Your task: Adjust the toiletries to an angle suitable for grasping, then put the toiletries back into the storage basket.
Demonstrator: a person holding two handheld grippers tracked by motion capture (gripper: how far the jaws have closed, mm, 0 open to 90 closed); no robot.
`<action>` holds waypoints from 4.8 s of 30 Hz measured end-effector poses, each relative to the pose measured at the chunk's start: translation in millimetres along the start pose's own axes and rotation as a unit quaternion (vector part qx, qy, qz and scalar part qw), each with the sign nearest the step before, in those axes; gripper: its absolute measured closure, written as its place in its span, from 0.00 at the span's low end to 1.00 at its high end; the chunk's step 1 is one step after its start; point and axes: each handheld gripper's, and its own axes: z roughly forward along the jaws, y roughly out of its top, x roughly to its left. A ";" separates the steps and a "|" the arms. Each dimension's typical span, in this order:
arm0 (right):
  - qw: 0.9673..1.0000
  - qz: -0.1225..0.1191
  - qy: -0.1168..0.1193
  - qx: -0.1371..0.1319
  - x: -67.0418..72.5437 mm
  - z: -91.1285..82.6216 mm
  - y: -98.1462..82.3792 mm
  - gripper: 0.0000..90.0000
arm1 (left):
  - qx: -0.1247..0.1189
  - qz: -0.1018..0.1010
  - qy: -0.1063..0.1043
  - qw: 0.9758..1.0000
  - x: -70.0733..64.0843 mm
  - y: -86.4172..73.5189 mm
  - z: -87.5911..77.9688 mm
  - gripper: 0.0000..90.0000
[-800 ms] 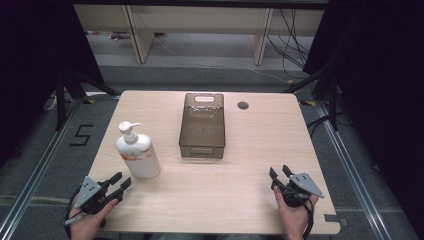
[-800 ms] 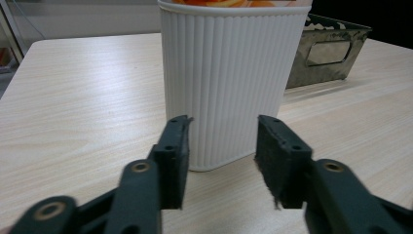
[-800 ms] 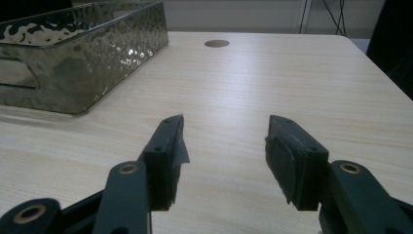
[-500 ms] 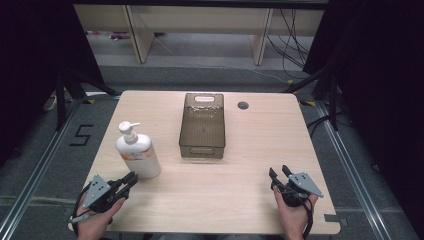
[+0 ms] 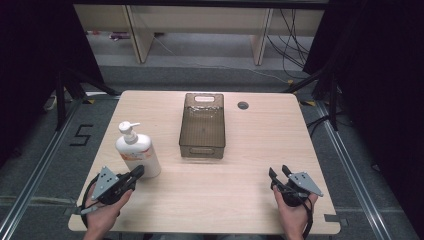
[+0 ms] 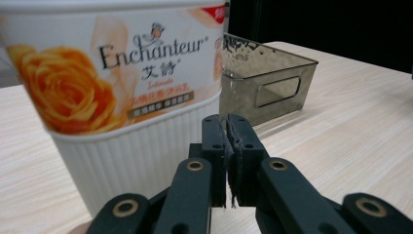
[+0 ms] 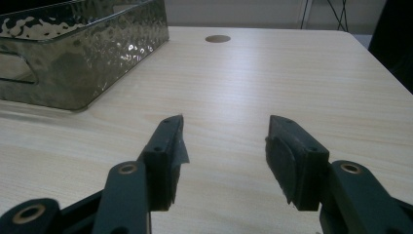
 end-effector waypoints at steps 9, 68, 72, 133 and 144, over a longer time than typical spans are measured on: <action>1.000 -0.004 0.000 0.007 0.4 -2.1 1.0 0.53 | -0.014 0.010 0.011 1.000 -0.8 19.1 -4.3 0.95; 1.000 0.006 0.009 0.002 -0.7 1.0 0.3 0.35 | -0.094 -0.030 0.221 0.970 -21.7 85.2 9.8 0.41; 1.000 0.008 0.004 -0.002 0.0 1.0 0.1 0.35 | -0.094 -0.032 0.234 0.967 -20.8 88.9 14.8 0.41; 1.000 0.005 0.001 0.011 0.0 1.7 1.2 0.34 | -0.099 -0.034 0.206 0.973 -33.2 134.2 42.3 0.65; 1.000 0.003 -0.002 0.011 -0.3 1.1 1.5 0.34 | -0.116 -0.030 0.190 0.974 -41.7 148.1 47.9 0.65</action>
